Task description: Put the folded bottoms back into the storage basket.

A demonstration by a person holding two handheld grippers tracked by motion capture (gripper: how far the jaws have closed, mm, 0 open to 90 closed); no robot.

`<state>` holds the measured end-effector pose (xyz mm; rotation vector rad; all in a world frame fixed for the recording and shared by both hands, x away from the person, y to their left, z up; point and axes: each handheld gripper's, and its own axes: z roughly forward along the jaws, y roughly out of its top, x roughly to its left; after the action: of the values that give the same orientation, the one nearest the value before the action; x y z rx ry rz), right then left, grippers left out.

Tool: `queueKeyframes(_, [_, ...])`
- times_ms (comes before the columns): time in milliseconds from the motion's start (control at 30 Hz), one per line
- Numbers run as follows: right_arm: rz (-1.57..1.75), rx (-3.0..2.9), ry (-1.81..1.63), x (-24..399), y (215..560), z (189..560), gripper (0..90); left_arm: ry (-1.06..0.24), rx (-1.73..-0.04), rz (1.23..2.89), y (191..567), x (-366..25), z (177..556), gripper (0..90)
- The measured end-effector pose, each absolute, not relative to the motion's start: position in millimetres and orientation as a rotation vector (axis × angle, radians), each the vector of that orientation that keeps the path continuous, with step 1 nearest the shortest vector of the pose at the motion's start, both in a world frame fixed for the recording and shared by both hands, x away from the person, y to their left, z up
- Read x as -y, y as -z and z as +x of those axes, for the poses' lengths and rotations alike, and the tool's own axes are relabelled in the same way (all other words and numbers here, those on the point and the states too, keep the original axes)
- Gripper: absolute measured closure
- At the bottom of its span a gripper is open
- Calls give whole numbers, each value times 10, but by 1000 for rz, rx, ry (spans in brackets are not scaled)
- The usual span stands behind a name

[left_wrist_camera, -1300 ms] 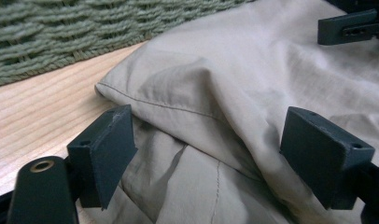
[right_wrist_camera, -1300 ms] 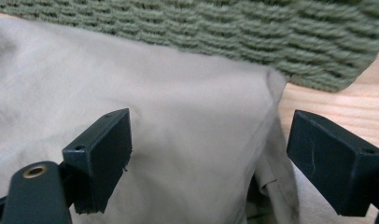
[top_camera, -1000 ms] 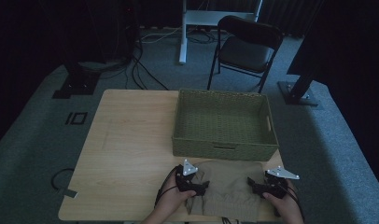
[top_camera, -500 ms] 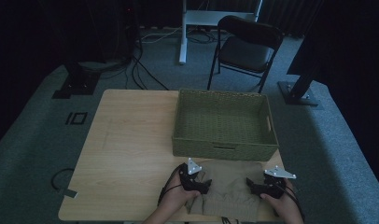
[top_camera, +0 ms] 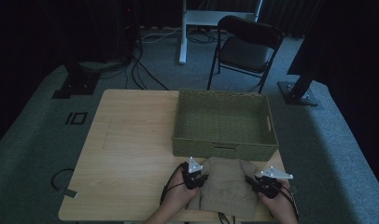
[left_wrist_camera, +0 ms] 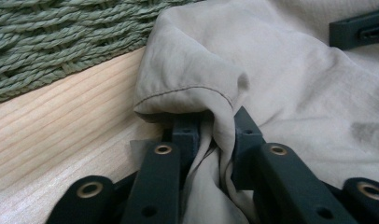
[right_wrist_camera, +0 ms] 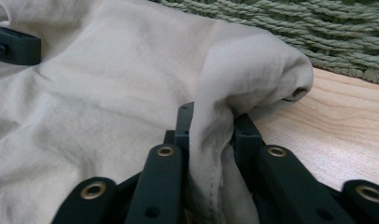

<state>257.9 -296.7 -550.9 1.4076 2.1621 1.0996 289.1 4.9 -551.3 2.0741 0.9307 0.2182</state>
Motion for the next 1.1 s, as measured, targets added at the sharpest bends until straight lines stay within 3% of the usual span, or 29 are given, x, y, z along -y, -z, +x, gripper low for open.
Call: queueKeyframes(1100, [1306, -2120, -1341, 2865, 4699, 2643, 812, -223, -790, 1970, 4593, -333, 2808, 816])
